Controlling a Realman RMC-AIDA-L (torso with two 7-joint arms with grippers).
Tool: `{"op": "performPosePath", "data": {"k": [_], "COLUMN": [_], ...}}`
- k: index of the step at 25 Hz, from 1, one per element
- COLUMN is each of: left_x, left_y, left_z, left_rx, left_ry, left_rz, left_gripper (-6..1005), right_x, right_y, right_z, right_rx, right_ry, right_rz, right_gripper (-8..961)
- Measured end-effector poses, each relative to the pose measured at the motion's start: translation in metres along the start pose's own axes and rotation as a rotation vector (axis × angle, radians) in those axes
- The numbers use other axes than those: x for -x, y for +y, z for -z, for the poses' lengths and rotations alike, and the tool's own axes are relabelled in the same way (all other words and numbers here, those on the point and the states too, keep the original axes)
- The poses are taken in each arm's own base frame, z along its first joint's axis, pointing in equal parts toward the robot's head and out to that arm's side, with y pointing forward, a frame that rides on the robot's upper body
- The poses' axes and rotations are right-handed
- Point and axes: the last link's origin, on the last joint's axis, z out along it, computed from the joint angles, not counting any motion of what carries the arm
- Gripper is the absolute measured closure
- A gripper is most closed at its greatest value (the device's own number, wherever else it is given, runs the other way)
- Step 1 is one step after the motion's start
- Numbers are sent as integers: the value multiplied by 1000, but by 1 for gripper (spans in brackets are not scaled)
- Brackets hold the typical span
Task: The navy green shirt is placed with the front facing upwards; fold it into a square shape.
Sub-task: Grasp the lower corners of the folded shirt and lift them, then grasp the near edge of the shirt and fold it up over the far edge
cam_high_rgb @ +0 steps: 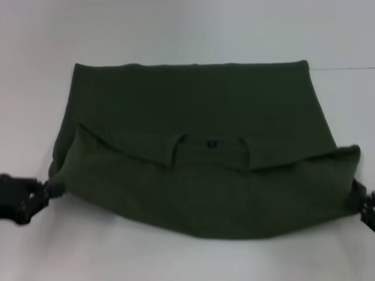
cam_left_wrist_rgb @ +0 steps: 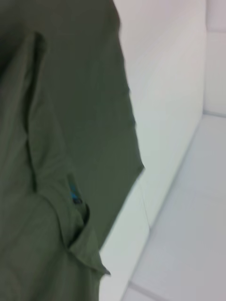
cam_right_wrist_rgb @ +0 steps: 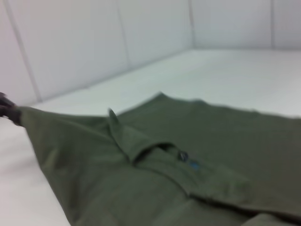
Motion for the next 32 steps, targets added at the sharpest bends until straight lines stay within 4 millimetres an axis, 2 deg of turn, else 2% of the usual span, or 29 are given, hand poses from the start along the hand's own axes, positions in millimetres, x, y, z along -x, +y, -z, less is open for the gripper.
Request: {"op": "performPosePath", "data": {"k": [5, 10, 14, 18, 22, 26, 32], "left_x": [19, 38, 48, 51, 49, 44, 44], "left_y": [24, 51, 61, 63, 56, 45, 36], "left_z": [20, 38, 53, 60, 62, 66, 65], "left_rx": [87, 158, 154, 144, 117, 65, 12], "left_ry": [31, 45, 30, 23, 32, 66, 81], "left_rz": [-27, -46, -44, -36, 14, 105, 193], "left_gripper": [931, 930, 930, 929, 929, 928, 927], "right_x": [-13, -24, -31, -37, -32, -17, 21], "right_y": [22, 38, 49, 56, 50, 34, 4], "right_z": [23, 36, 38, 40, 43, 44, 34], "right_rx": [39, 67, 96, 110, 96, 83, 78], "right_ry": [-51, -68, -77, -73, -91, -92, -14], "right_rz": [9, -1, -15, -30, -84, -185, -359], "right_gripper": [909, 908, 909, 910, 910, 911, 911]}}
